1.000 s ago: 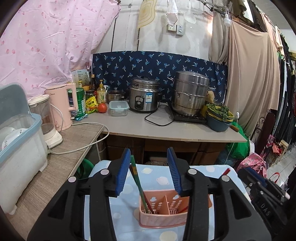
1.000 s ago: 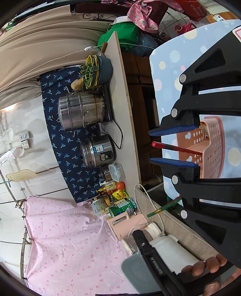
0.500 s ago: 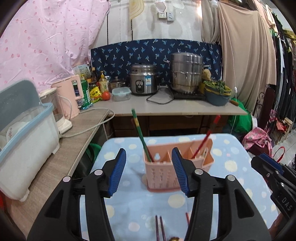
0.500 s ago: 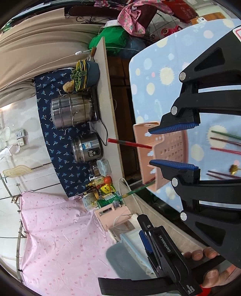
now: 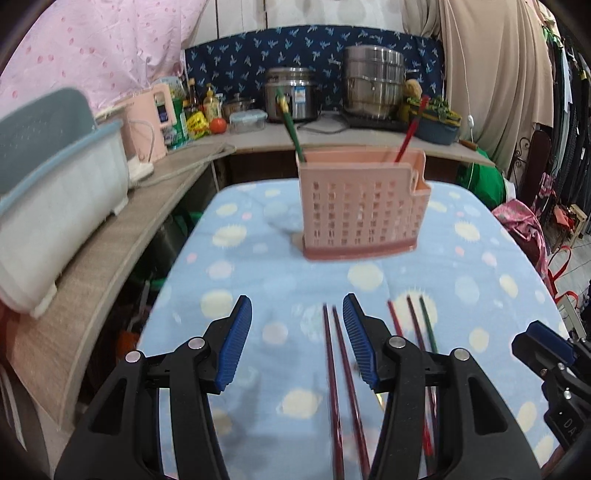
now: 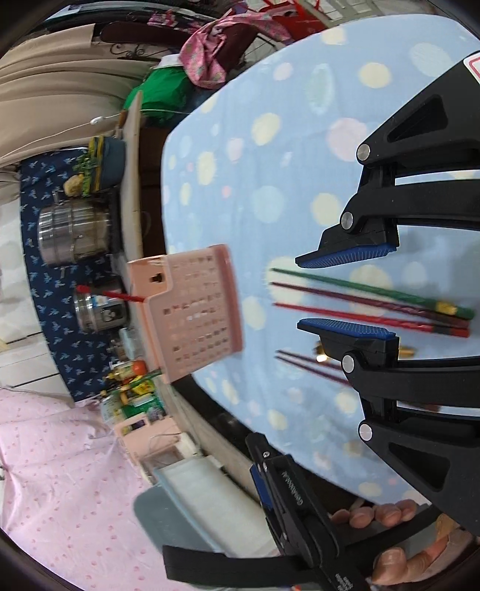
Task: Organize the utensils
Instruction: 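Grasp a green chopstick with the right tool while the left tool grasps a dark red chopstick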
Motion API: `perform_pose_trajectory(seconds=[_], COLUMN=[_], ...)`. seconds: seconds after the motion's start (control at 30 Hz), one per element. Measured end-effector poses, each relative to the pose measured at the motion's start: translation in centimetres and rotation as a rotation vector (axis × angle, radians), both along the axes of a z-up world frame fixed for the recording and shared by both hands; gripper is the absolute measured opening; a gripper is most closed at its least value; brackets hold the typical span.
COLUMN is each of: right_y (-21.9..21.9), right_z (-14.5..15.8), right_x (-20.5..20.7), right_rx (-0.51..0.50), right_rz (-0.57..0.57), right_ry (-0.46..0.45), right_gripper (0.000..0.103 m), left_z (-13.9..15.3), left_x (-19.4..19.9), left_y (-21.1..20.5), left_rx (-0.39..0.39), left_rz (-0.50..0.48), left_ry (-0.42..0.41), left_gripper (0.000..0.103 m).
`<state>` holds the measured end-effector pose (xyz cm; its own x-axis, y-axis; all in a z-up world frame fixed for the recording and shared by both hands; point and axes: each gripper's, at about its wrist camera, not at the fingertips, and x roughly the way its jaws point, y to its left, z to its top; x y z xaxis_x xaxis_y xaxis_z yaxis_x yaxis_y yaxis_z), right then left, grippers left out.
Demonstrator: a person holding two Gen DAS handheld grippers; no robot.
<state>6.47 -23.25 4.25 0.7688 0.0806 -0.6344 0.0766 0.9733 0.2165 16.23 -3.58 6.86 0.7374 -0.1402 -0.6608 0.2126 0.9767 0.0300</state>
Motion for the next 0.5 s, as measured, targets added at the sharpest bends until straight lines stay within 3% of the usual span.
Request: perform_pose_trajectory(seconds=[0.5], right_y=[2.5], right_z=[-6.7], right_x=[-3.8], right_rx=[-0.047], right_rz=[0.003], right_ry=[0.138], right_gripper=[0.028], left_z=[-7.7], left_x=[-4.9], left_y=[1.9], left_rx=[0.019], left_rz=[0.019], left_ry=[0.136], left_gripper=[0.049])
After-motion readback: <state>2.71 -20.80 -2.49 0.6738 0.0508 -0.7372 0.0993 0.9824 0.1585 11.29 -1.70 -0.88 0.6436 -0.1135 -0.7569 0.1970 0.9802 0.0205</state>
